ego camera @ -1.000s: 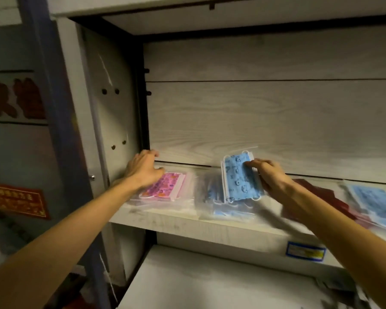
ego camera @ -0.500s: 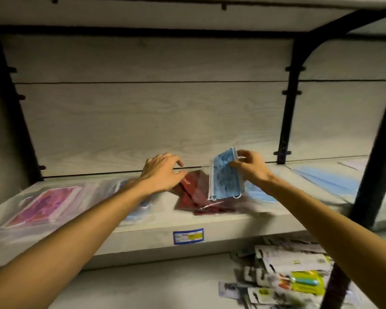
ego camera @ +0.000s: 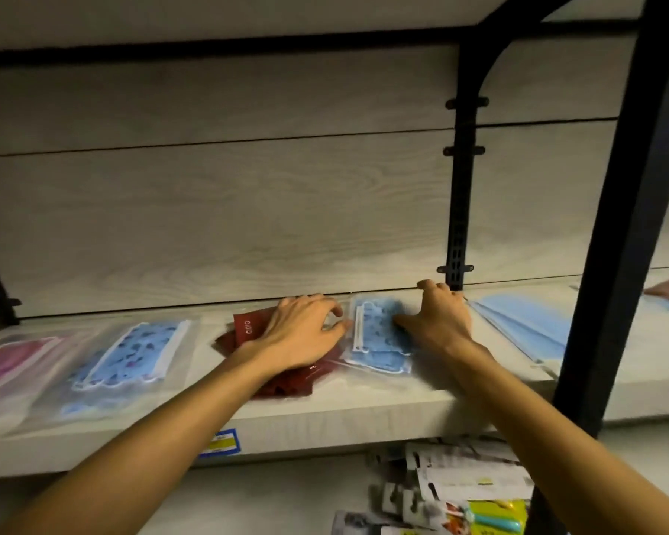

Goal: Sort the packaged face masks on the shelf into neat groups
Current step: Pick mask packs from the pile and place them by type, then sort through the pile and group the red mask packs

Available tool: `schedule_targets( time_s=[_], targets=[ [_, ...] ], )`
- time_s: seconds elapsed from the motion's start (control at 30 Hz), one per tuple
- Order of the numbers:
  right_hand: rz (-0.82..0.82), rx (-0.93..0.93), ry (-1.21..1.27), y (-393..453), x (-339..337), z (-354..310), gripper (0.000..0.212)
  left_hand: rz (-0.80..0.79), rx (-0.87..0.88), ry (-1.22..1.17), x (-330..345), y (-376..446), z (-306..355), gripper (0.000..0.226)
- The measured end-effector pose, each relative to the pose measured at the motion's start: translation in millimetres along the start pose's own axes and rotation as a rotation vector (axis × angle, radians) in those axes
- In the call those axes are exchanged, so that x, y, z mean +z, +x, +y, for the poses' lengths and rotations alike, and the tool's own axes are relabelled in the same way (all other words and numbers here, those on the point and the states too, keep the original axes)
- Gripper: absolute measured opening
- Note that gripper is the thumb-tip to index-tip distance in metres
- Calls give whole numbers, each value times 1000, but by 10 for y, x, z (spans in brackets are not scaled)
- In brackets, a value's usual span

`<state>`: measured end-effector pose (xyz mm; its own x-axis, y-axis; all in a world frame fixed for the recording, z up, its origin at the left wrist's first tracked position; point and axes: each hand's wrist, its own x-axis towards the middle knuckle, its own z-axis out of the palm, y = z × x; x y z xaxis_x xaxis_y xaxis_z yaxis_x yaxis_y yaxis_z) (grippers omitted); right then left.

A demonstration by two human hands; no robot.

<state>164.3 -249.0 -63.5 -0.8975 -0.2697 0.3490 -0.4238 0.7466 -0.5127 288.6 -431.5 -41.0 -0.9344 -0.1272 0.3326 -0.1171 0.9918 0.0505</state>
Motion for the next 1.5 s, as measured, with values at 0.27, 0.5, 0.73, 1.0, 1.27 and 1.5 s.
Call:
schedule_targets(
  time_s=[0.27,0.5,0.73,1.0,1.27,1.5],
  targets=[
    [36,-86,135,-86,-57,-32,48,36,-110,43,58,-56,255,46],
    [-207,-377,-61,-312,-402,215,74,-12,-154,96,-136,-384,349,66],
    [-287,-474,-85,-1017,-887,589,87,-106,-247,106,-256,-1033,745,88],
    [-222,-575,-125,-1772,-1804,1352,92,21,-144,13,-230,-1405,1738,97],
    [-48,-398,-288,-1931,-2599,2399,107,125,223,-11,-237,-1176,2862,74],
    [-24,-246,-358,-1949,-2889,3493,109,128,377,32,92,-689,3790,65]
  ],
)
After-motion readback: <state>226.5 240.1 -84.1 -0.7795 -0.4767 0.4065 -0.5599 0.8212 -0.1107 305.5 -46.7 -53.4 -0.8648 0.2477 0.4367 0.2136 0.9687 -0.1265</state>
